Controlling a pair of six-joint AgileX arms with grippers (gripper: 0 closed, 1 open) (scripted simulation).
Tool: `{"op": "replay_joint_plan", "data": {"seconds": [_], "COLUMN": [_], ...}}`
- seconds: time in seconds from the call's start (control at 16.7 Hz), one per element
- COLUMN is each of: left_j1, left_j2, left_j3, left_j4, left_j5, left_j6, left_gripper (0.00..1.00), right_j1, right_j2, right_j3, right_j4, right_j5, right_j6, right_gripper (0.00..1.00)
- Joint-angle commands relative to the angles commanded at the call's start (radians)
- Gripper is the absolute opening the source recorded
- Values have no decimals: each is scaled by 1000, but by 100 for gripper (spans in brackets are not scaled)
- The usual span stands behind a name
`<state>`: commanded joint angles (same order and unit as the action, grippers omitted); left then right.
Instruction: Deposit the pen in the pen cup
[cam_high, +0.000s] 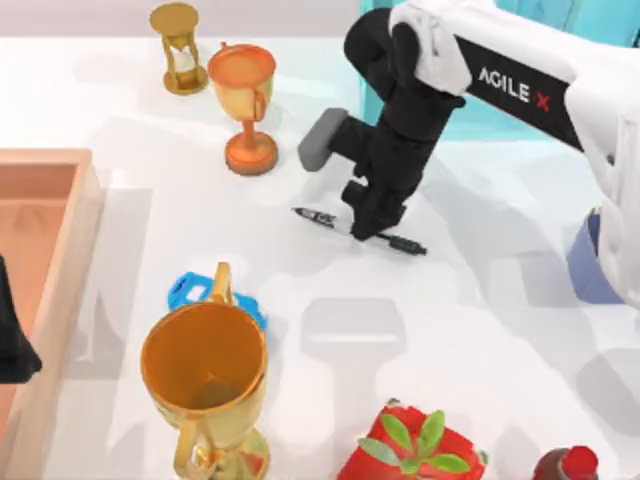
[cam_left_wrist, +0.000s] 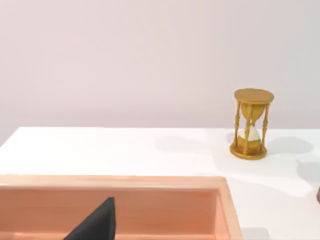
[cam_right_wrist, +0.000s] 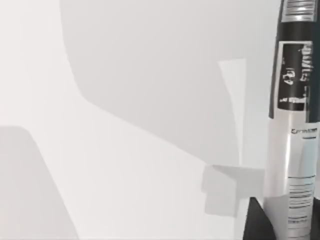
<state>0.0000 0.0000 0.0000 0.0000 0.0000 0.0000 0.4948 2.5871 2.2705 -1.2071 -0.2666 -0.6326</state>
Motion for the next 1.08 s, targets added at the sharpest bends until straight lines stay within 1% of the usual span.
{"op": "replay_joint_plan", "data": {"seconds": [0.18,0.42,0.6,0.78,1.08], "left_j1": [0,0,0,0,0], "left_j2": [0,0,0,0,0], "left_j3": [0,0,0,0,0], "left_j4": [0,0,0,0,0], "left_j5": [0,0,0,0,0], "left_j6": [0,0,0,0,0], "left_gripper": [100,100,100,100,100], "right_j1": [42,112,156,176,170], "right_j2": [-132,-412,-565,-622,-618], "right_j3": [-104,-297,-426,-482,-479], "right_j4": [-15,-51,-77,-90,-88], "right_j5": [-4,-2,4,9,6], "right_j6": [35,105,154,177,177], "right_gripper": [0,0,0,0,0]}}
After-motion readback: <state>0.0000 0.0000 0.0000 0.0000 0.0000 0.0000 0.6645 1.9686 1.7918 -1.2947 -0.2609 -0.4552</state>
